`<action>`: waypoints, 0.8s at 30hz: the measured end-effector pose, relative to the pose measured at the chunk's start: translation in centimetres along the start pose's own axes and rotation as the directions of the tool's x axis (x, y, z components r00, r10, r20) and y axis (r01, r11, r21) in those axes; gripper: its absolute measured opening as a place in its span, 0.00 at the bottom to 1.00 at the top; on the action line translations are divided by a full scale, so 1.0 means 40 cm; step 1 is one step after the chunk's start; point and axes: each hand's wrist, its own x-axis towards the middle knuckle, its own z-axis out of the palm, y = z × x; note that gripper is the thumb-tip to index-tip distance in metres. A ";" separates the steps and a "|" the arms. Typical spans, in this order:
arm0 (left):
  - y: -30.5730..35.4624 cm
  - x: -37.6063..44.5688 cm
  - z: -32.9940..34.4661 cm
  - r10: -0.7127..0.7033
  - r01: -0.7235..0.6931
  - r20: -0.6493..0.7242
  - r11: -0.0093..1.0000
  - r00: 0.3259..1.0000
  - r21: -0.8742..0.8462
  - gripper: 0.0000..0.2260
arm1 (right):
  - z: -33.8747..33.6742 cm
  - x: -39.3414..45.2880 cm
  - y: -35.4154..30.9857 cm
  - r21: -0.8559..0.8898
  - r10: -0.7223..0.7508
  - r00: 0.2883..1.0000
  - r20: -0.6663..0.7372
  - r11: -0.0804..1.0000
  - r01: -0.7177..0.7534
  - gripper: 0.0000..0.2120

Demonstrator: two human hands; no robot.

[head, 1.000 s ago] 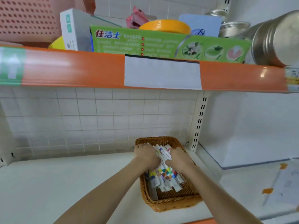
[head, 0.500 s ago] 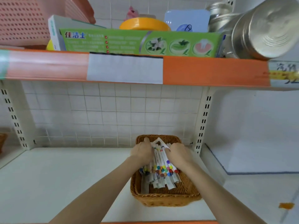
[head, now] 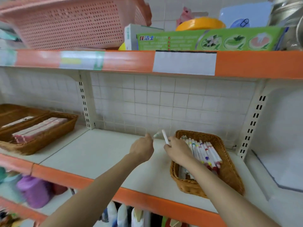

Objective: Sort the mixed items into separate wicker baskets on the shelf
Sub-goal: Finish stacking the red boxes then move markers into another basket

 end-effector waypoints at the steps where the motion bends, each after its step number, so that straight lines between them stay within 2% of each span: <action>1: -0.029 -0.010 -0.012 -0.021 0.021 0.002 1.000 1.000 0.001 0.09 | 0.016 0.000 -0.024 0.010 -0.011 1.000 0.007 1.000 0.011 0.15; 8: -0.253 -0.078 -0.104 -0.102 0.102 0.005 0.994 0.995 -0.037 0.08 | 0.114 -0.015 -0.227 0.045 -0.027 0.999 0.043 0.999 0.025 0.18; 12: -0.435 -0.114 -0.149 -0.098 0.097 -0.045 0.995 0.994 -0.024 0.08 | 0.198 -0.034 -0.379 0.046 -0.040 0.994 0.105 0.998 0.035 0.15; 24: -0.829 -0.193 -0.302 -0.173 0.171 -0.084 0.985 0.981 -0.037 0.08 | 0.393 0.000 -0.735 -0.052 -0.164 0.978 0.126 0.984 0.172 0.12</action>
